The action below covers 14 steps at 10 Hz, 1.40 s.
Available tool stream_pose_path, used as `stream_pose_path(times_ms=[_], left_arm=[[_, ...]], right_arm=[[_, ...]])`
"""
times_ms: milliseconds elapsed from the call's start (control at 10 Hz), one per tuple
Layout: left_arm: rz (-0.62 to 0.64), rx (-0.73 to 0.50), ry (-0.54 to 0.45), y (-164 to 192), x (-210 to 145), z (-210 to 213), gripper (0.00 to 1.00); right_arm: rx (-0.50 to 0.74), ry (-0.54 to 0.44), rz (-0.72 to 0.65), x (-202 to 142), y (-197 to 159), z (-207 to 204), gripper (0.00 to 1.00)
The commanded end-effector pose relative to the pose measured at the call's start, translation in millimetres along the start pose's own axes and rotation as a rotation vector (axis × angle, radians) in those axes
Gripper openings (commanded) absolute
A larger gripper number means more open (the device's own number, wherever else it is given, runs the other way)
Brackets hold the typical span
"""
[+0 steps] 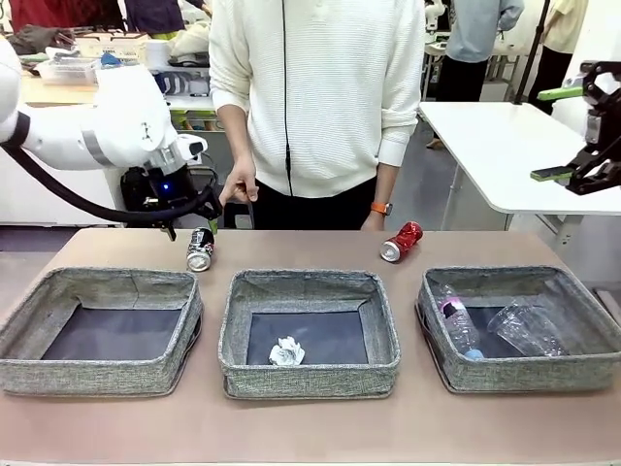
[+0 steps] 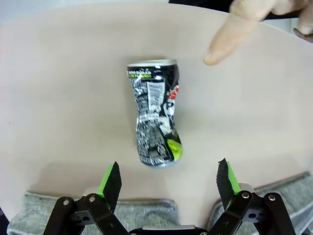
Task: Sort the waste into the appropriate baskets.
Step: Pick up the waste item pointed out by the person.
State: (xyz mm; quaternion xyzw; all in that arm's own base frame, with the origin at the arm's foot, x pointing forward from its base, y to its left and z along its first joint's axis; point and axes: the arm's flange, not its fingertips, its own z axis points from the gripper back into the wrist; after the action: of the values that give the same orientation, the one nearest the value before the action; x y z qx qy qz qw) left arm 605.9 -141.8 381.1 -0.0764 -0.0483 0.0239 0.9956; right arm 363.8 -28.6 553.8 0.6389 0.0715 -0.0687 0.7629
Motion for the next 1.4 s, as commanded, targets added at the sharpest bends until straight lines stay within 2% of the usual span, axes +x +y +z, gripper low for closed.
stream_pose_path(times_ms=[0, 400, 900, 1000, 1100, 1200, 1300], left_arm=[[0.023, 0.059, -0.023, -7, 10, -14, 1.0], [0.037, 0.131, -0.074, -3, 24, -60, 1.0], [0.05, 0.138, -0.078, -5, 27, -72, 1.0], [0.054, 0.143, -0.085, -6, 27, -72, 0.93], [0.056, 0.146, -0.078, -6, 27, -73, 0.4], [0.059, 0.14, -0.07, -5, 27, -73, 0.33], [0.057, 0.131, -0.065, -5, 27, -72, 0.0]], right_arm=[[-0.001, 0.011, 0.017, 0, 1, 2, 1.0], [-0.001, 0.011, 0.017, 0, 1, 2, 1.0], [-0.001, 0.011, 0.017, 0, 1, 2, 1.0], [-0.001, 0.011, 0.017, 0, 1, 2, 1.0], [-0.001, 0.011, 0.017, 0, 1, 2, 1.0], [-0.001, 0.011, 0.017, 0, 1, 2, 1.0], [-0.001, 0.011, 0.017, 0, 1, 2, 1.0]])
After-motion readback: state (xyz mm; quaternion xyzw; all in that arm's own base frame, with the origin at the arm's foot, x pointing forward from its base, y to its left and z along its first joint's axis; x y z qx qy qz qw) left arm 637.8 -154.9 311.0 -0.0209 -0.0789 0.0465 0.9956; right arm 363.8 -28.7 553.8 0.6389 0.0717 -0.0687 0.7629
